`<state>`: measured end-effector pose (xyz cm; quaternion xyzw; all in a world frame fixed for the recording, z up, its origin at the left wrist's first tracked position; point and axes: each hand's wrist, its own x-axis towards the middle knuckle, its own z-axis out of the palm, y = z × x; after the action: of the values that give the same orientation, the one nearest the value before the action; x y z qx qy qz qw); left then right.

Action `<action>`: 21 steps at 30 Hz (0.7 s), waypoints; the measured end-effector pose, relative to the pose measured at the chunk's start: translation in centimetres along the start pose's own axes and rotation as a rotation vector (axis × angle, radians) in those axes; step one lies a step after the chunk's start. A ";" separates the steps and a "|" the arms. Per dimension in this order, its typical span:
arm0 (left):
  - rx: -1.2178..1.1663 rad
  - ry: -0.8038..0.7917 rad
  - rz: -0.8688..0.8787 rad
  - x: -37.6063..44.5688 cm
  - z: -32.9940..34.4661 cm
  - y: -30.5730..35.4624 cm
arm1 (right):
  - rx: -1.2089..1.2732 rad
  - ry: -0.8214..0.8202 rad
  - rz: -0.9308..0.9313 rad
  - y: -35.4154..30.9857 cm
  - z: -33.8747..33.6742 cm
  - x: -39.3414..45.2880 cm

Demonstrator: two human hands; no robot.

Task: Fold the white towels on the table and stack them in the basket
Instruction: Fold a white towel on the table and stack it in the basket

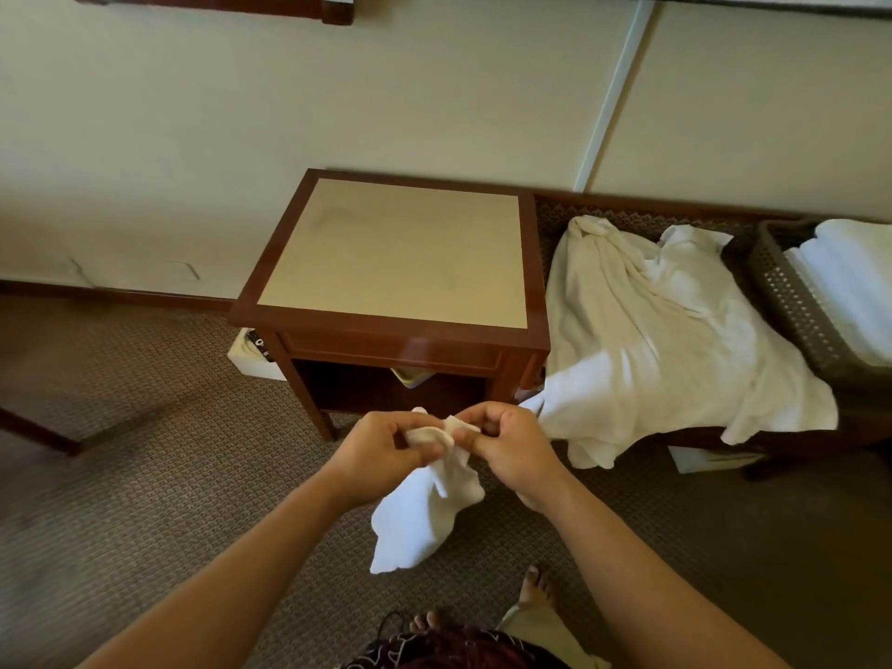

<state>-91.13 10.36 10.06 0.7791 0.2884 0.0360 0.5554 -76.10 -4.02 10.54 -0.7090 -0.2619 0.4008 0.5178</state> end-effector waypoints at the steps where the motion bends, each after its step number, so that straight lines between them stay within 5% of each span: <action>1: 0.099 0.034 0.046 0.2 -0.1 0.0 | 0.012 -0.030 0.017 0.1 0.1 0.0; 6: 0.392 0.097 0.393 0.7 -0.6 -0.2 | -0.003 0.087 0.039 0.2 -0.1 0.3; 9: 0.188 0.056 0.305 0.0 0.4 0.9 | 0.025 0.108 0.025 -0.1 0.1 0.0; 14: -0.053 0.241 0.197 0.1 2.3 1.4 | 0.204 0.194 0.068 -1.2 1.0 -0.5; 21: -0.151 0.368 0.081 -0.3 3.6 1.9 | 0.374 0.211 0.109 -1.6 2.0 -1.2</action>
<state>-89.27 6.76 10.41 0.7264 0.3500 0.2217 0.5483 -78.33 -3.42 12.12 -0.6517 -0.0886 0.3935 0.6423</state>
